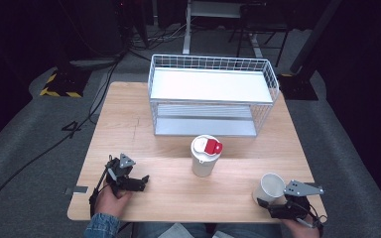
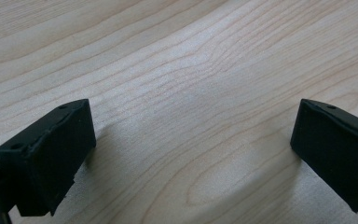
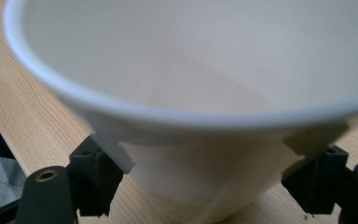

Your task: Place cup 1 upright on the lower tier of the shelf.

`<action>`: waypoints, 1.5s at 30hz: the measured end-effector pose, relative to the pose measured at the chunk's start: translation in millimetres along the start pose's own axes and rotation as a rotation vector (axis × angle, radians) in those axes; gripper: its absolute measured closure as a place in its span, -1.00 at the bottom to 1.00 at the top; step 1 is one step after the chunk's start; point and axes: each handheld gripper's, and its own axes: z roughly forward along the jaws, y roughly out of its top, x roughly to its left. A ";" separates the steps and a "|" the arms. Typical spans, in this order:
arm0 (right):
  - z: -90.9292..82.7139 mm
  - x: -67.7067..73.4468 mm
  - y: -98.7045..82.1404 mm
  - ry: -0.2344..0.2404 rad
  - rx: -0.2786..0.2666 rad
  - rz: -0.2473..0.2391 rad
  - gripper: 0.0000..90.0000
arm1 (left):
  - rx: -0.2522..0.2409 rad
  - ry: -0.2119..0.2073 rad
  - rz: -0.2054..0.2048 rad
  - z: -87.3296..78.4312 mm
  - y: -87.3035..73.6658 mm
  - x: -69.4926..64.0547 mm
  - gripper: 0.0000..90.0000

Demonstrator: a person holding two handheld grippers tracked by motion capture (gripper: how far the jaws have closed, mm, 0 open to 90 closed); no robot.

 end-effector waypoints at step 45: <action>0.9 -10.8 88.8 0.019 -0.062 -0.016 -0.48 | -0.002 0.003 -0.002 -0.3 -0.2 0.1 -0.99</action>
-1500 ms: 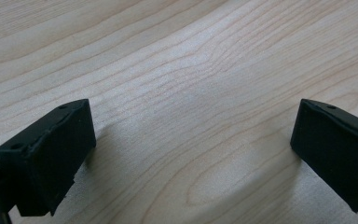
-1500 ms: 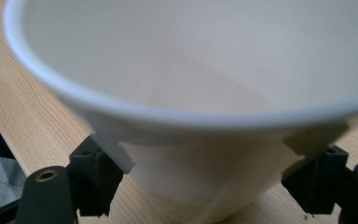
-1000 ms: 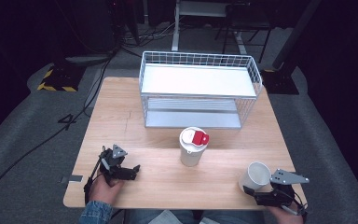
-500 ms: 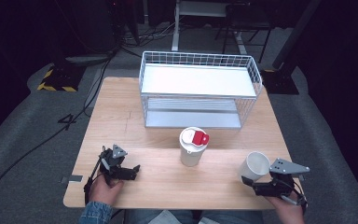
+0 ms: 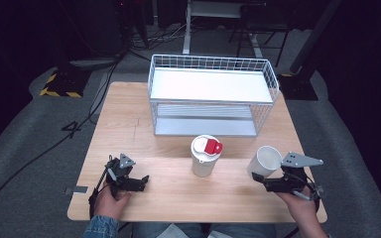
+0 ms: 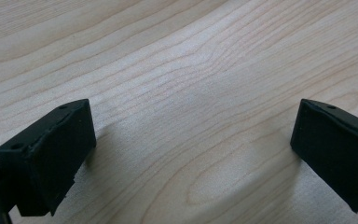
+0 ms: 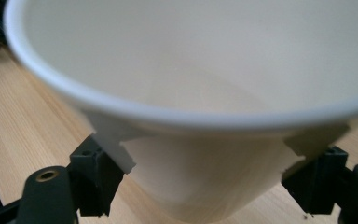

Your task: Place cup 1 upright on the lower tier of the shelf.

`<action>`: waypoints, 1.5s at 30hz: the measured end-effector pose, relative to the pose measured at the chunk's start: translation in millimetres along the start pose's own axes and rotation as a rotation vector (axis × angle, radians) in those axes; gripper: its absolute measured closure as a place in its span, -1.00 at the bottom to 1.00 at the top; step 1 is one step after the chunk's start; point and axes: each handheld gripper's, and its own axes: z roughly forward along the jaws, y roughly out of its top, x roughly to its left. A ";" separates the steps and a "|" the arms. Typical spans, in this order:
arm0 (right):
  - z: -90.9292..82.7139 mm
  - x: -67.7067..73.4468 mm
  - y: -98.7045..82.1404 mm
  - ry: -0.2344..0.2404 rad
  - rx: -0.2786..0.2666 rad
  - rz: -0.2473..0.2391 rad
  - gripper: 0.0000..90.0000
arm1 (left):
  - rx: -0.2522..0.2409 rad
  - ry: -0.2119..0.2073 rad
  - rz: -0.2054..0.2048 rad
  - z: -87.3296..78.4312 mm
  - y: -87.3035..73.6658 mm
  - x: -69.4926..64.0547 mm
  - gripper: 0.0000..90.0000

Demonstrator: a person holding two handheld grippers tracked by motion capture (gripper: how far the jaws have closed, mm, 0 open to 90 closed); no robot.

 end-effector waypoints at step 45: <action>95.7 -20.0 81.6 -0.057 0.021 -0.050 -0.48 | -0.002 0.008 -0.011 -0.8 -0.6 1.2 -0.96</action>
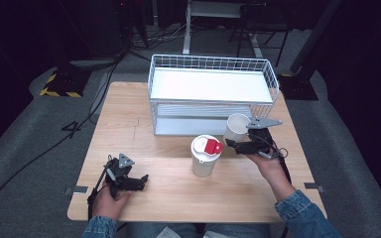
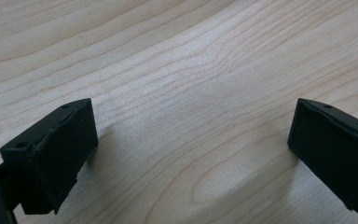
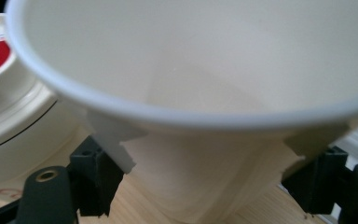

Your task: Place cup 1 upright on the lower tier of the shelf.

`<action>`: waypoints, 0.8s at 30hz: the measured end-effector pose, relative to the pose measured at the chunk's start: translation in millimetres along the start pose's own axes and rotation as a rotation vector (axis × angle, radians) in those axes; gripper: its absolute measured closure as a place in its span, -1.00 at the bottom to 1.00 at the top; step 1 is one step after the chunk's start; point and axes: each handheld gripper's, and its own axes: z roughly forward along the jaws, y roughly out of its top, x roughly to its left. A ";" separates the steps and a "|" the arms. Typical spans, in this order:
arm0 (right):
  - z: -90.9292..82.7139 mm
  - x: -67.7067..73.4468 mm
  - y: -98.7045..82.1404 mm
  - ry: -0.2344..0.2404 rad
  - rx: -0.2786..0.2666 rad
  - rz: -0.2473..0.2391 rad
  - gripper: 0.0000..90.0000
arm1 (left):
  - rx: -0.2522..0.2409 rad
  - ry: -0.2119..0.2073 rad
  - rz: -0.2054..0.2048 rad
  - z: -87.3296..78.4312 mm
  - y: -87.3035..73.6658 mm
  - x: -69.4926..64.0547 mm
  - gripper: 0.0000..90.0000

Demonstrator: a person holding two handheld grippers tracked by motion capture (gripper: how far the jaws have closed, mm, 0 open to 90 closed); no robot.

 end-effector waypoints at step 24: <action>51.7 -20.9 16.4 -0.054 0.011 0.006 -0.48 | 0.000 0.000 -0.001 -0.1 0.0 0.0 -0.95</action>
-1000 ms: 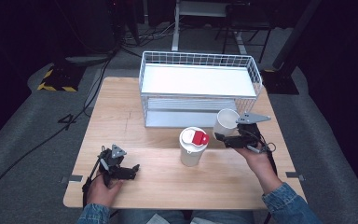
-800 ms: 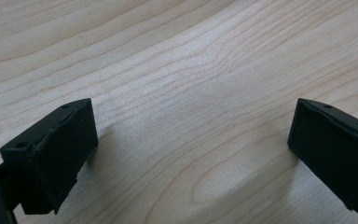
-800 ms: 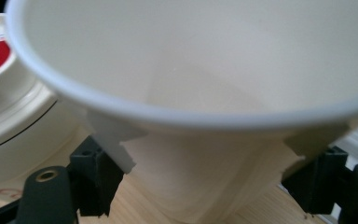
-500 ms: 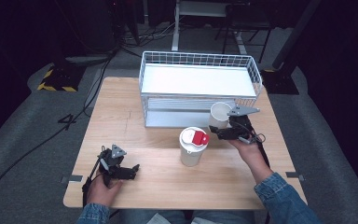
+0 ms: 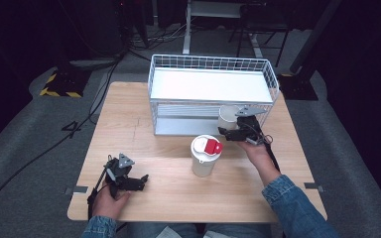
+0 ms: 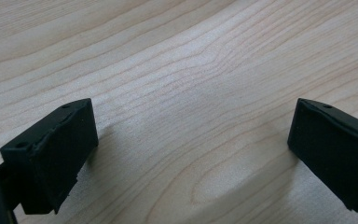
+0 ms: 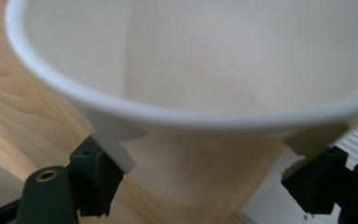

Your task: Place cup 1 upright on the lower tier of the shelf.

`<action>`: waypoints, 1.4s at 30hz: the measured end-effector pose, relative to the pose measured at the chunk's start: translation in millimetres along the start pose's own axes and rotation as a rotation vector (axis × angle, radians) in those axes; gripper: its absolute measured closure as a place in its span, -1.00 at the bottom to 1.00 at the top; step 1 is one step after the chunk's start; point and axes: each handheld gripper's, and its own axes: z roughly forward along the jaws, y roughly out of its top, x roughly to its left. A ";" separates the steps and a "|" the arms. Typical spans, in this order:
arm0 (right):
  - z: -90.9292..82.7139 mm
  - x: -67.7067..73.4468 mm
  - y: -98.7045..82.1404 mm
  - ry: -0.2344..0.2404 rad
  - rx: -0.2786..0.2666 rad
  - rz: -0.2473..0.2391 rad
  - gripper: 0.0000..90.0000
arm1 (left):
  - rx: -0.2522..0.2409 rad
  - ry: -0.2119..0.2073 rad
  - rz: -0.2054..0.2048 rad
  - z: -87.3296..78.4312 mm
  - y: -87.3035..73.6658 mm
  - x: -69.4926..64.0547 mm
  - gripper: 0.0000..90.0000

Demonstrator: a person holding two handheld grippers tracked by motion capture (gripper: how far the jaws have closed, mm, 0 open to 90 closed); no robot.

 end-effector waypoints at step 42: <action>64.1 -0.4 -4.5 -0.055 -0.025 0.003 -0.48 | 0.000 0.000 0.000 0.0 0.0 0.0 -0.95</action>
